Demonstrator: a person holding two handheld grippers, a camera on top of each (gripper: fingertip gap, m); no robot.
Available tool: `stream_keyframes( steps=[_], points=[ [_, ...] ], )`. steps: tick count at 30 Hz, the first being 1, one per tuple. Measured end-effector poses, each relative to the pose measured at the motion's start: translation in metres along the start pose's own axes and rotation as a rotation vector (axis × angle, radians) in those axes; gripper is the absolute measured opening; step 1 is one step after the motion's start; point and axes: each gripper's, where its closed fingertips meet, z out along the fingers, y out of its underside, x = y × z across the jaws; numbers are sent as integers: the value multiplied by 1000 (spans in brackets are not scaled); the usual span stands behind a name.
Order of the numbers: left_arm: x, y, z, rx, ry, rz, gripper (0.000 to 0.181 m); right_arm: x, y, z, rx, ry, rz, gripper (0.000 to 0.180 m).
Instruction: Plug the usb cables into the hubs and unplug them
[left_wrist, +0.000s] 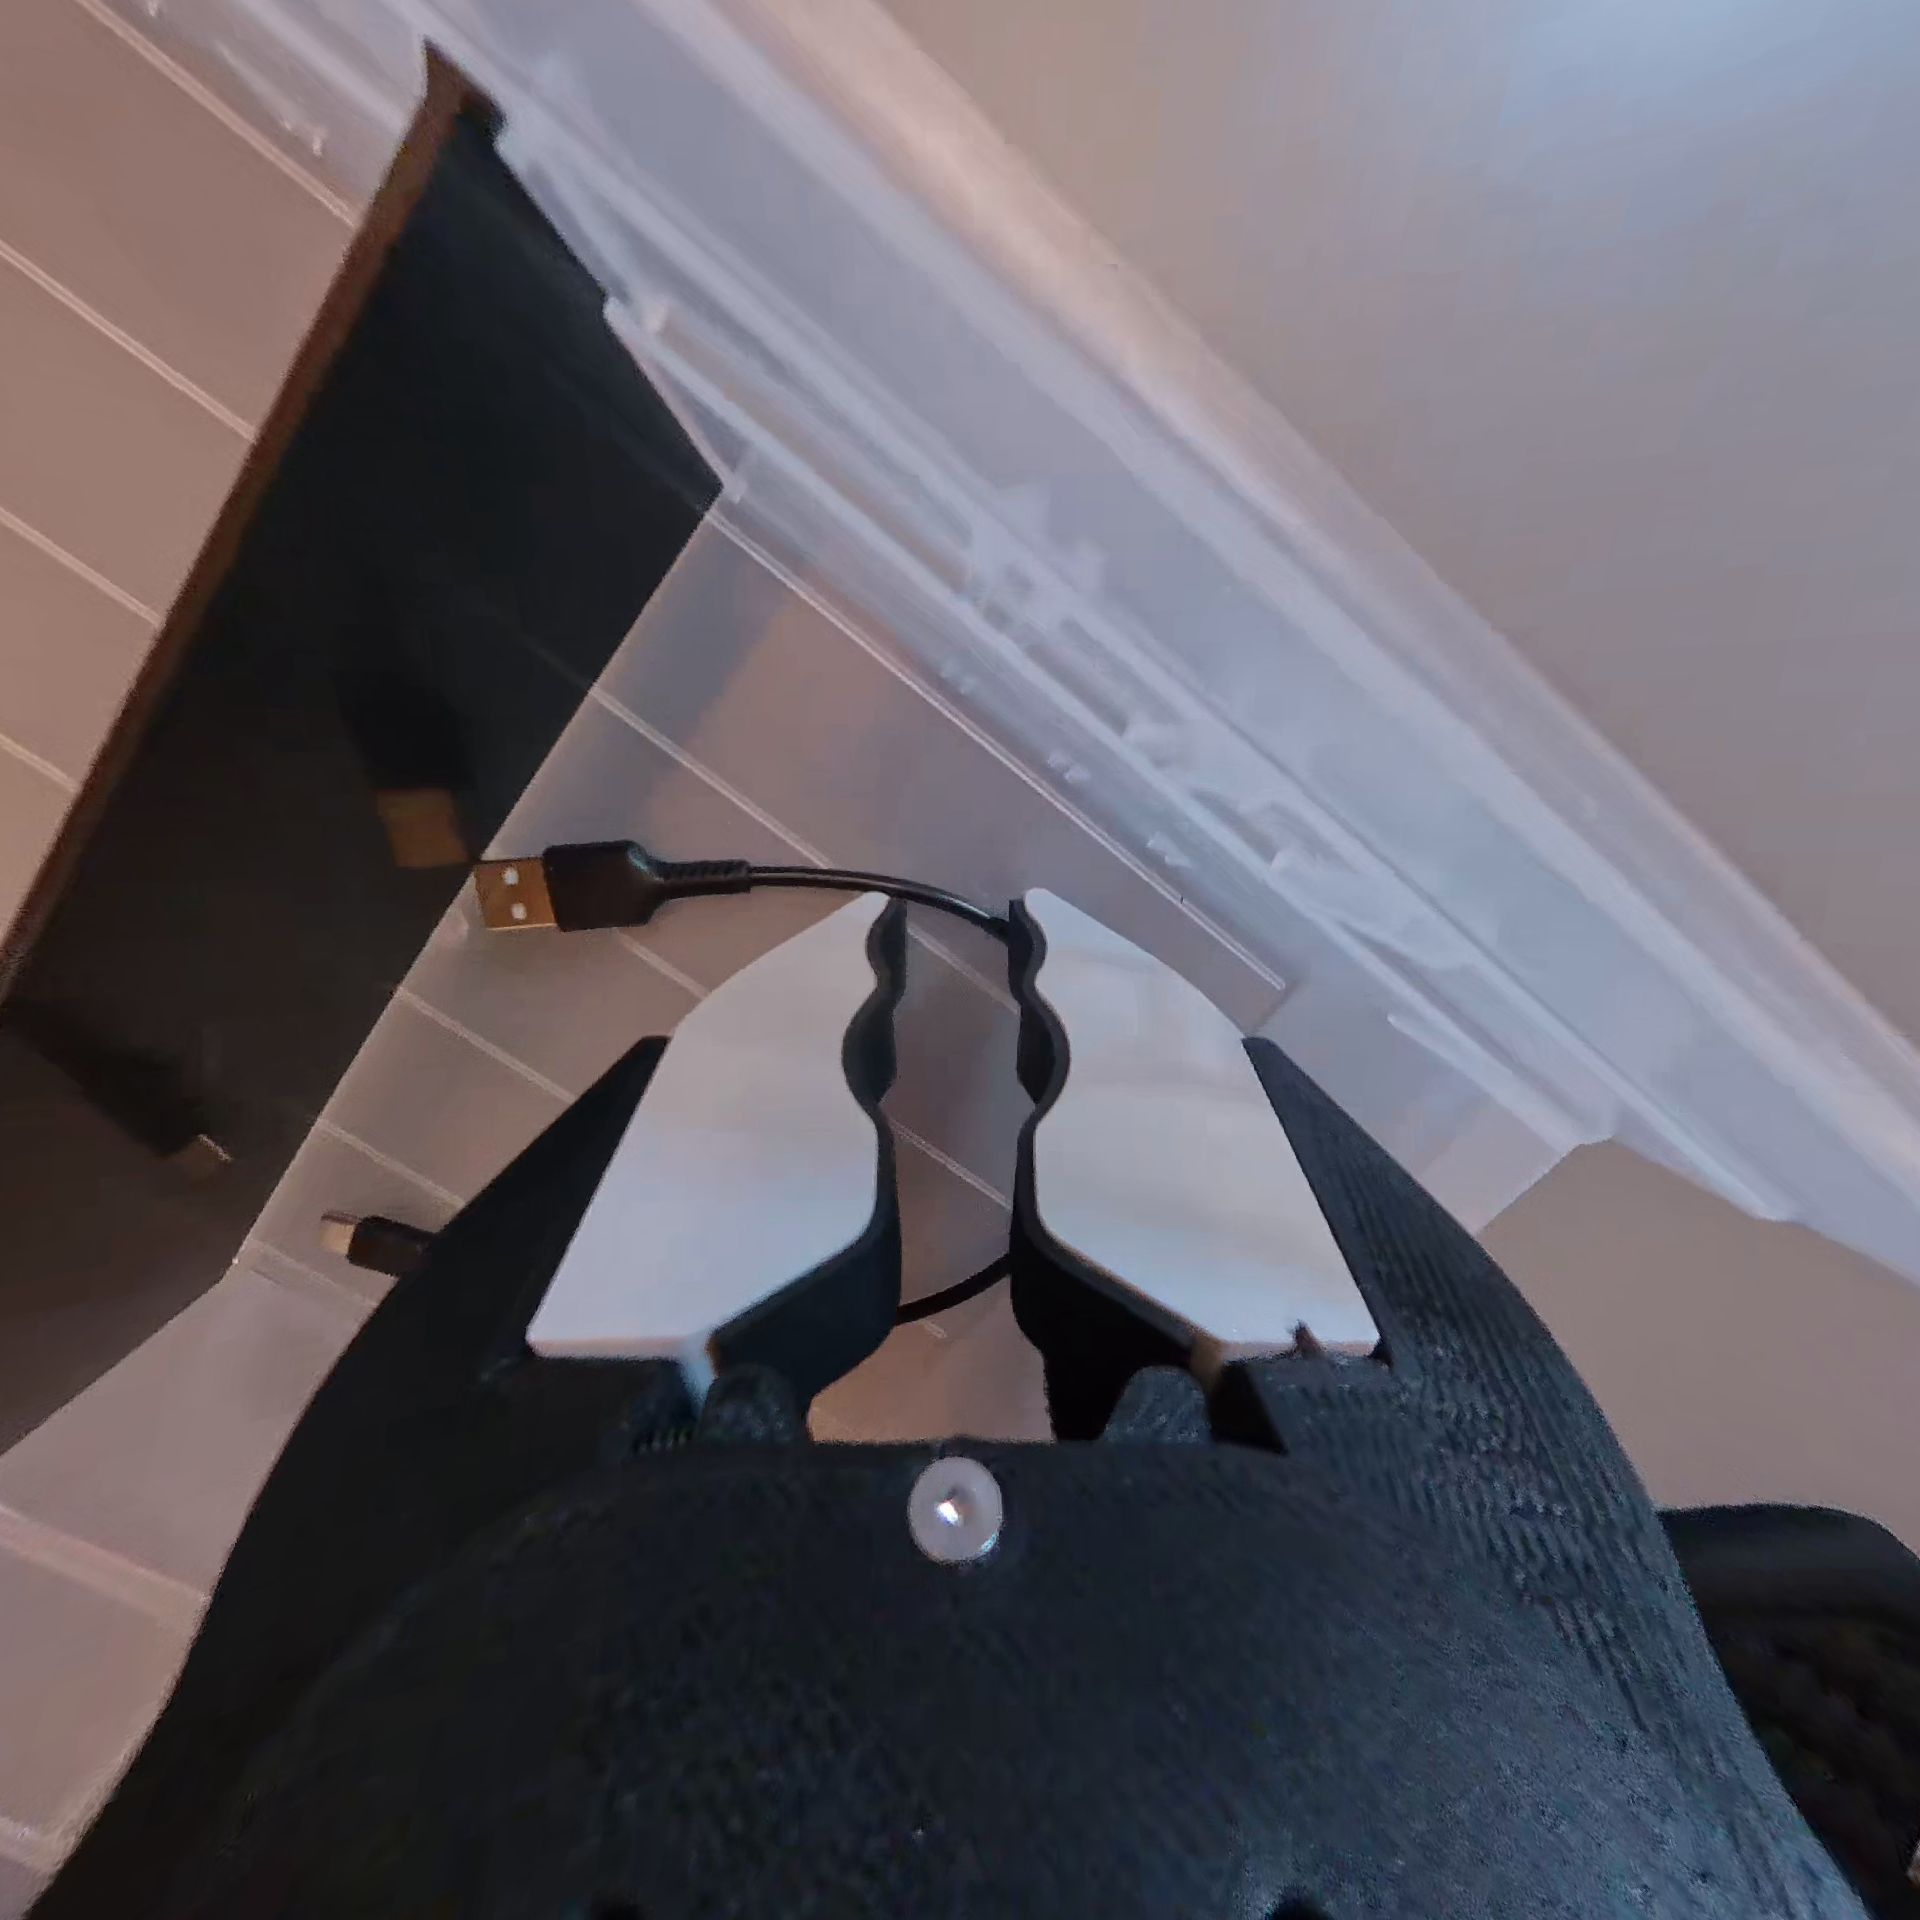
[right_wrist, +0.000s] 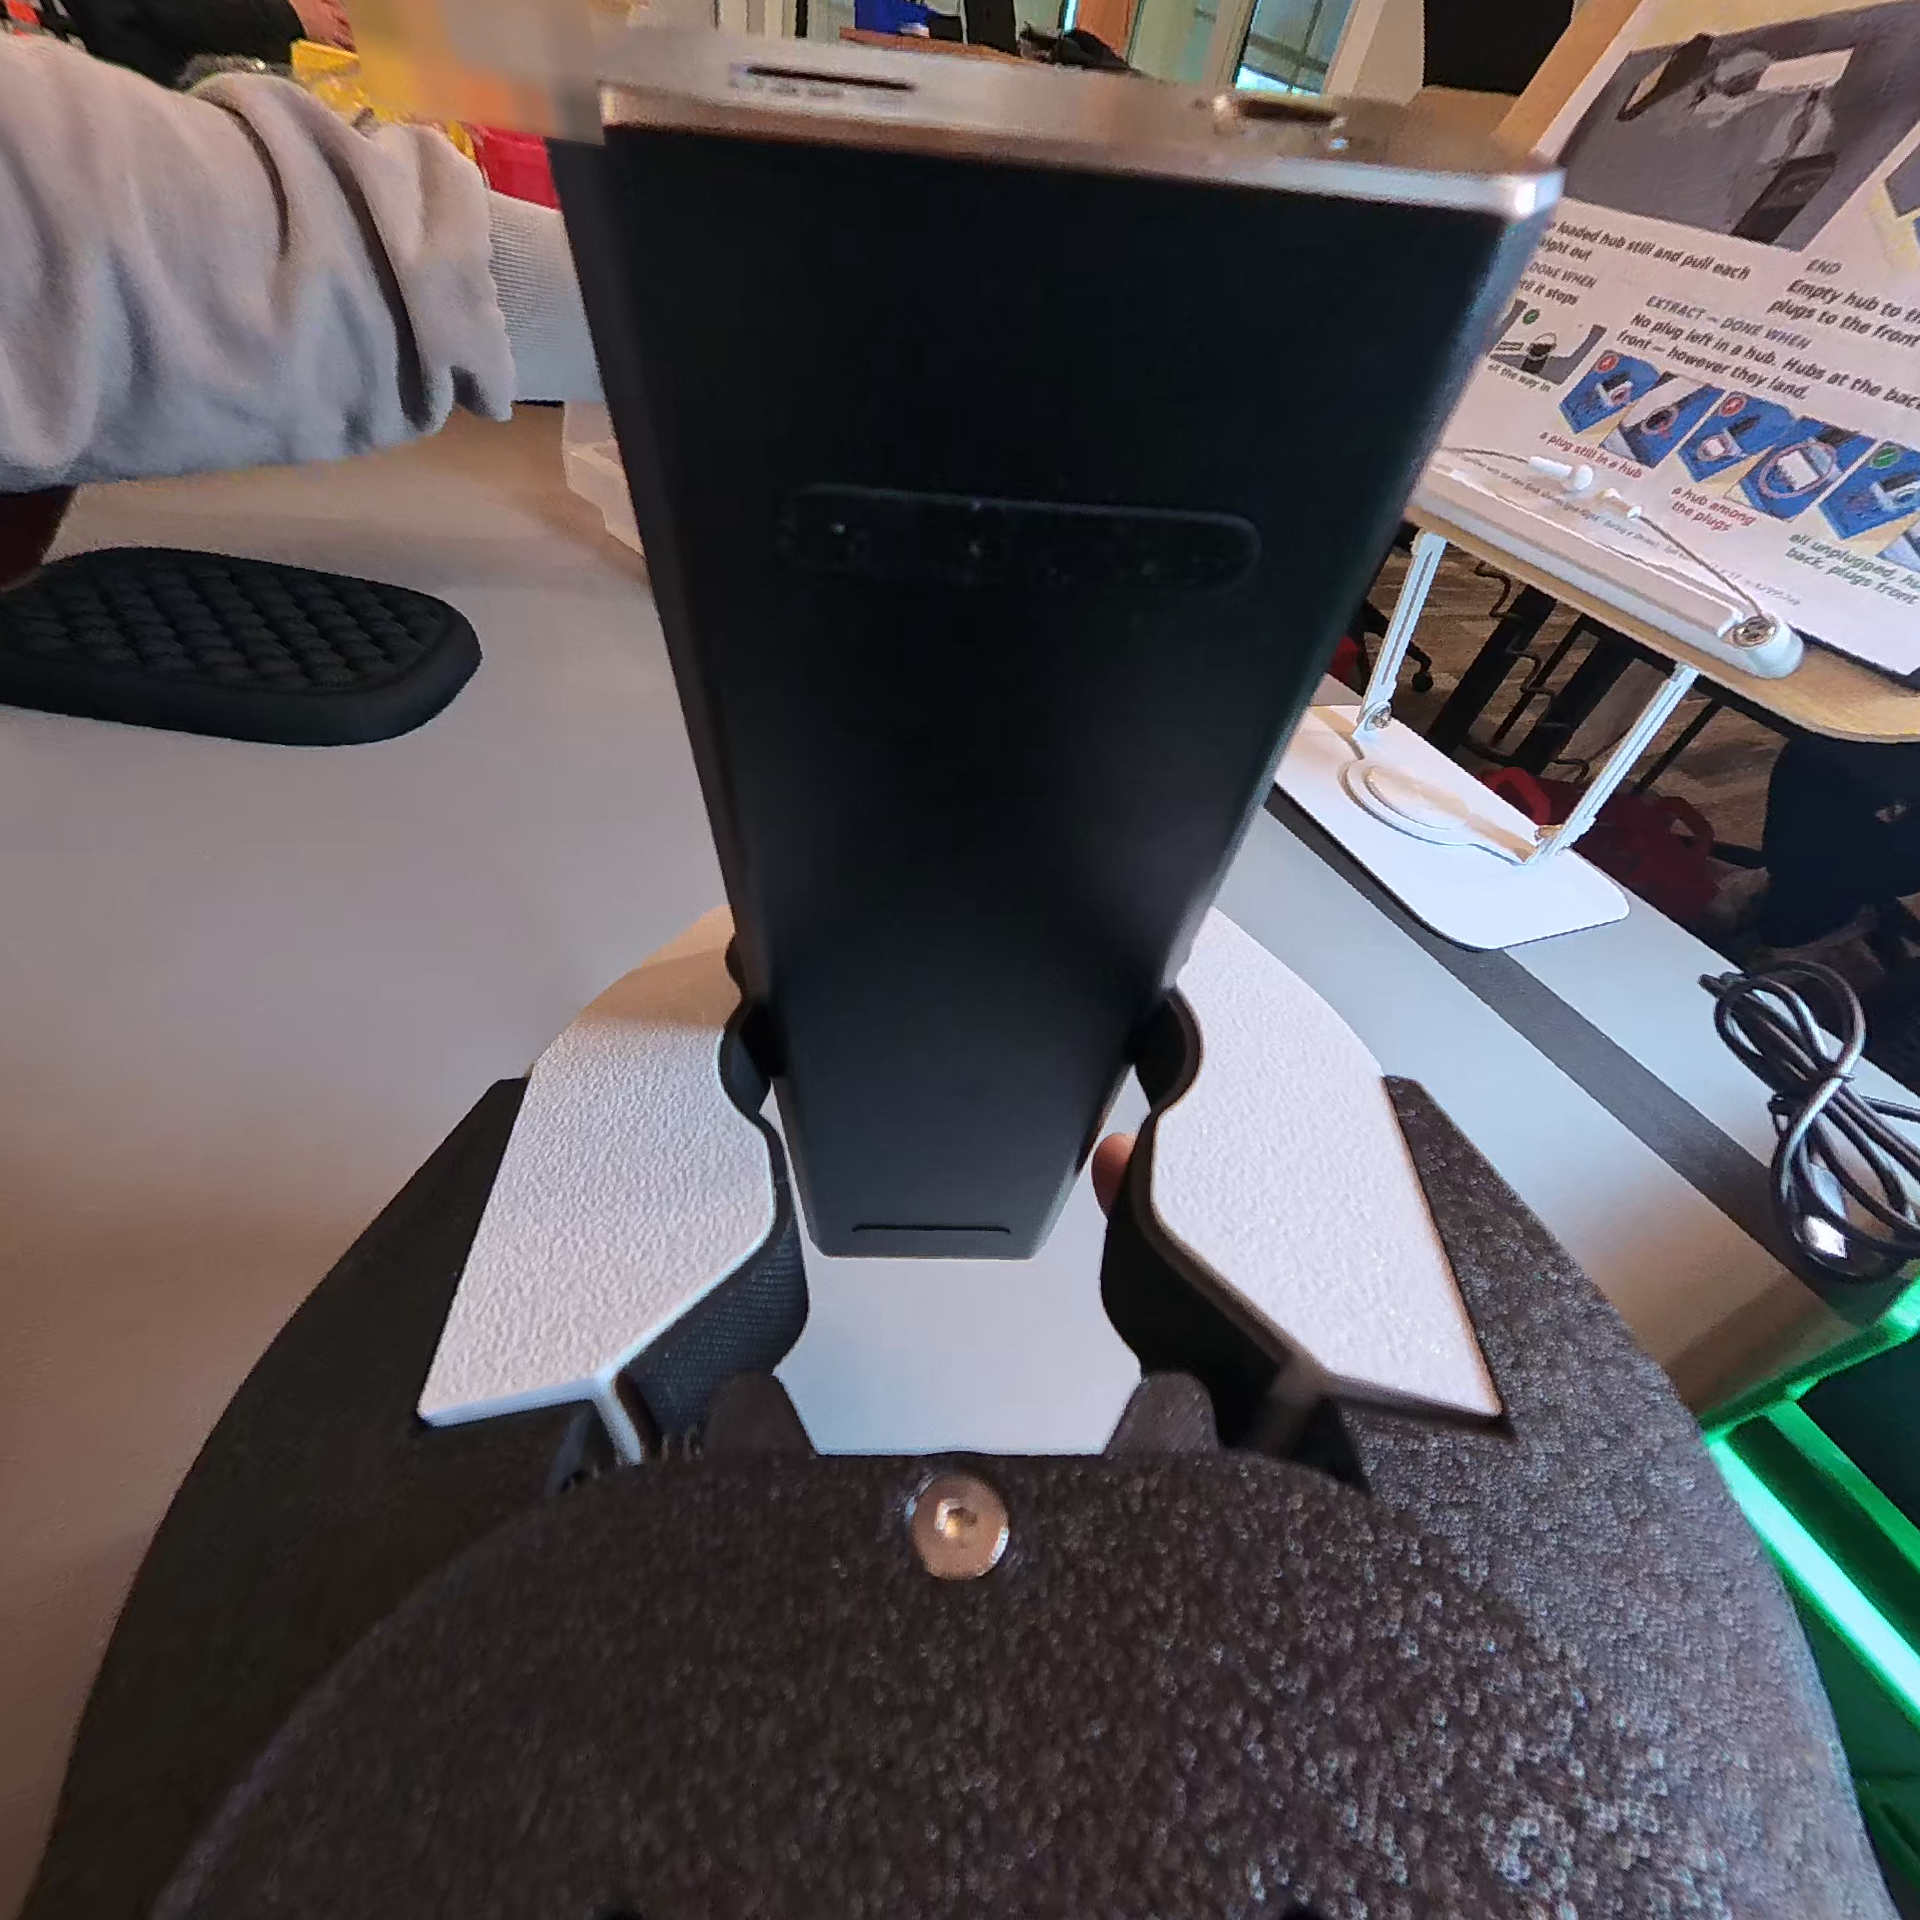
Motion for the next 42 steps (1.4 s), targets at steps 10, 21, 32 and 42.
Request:
stream_keyframes(
  steps=[10,21,32,42],
  points=[
    [-3,14,-11,21,-40,110,4,-4,-12,-6,31,-1,-34,70],
    [79,-53,-205,481,-196,465,3,4,-11,-6,45,4,4,70],
    [288,-7,-65,365,80,1114,4,7,-7,-8,40,26,-5,70],
    [331,-16,-127,686,593,787,54,1,0,0,60,-25,24,70]
  ],
)
